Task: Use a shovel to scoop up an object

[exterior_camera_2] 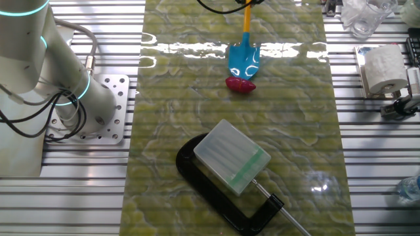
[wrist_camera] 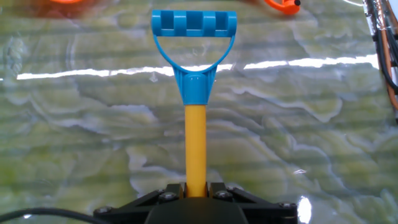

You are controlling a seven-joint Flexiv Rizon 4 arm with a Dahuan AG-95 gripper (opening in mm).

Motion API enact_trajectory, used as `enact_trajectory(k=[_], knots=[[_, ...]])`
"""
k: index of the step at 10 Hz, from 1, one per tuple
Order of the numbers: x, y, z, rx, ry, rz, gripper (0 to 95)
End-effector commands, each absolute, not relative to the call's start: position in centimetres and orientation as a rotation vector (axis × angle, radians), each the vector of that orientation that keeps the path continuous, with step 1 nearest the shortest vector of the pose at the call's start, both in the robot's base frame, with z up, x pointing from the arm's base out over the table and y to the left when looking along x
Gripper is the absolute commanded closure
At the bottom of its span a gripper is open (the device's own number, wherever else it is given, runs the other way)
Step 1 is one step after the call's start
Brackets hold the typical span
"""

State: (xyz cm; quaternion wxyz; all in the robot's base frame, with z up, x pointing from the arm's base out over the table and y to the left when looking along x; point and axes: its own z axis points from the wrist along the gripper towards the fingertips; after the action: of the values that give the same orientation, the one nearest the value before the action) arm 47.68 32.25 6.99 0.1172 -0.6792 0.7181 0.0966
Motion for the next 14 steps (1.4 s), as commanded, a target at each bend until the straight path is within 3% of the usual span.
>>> enact_trajectory(k=[1,14], knots=[[47.7,32.1,6.9,-1.99,2.098,0.28,95.0],[47.0,29.8,6.8,-2.037,2.068,0.262,95.0]])
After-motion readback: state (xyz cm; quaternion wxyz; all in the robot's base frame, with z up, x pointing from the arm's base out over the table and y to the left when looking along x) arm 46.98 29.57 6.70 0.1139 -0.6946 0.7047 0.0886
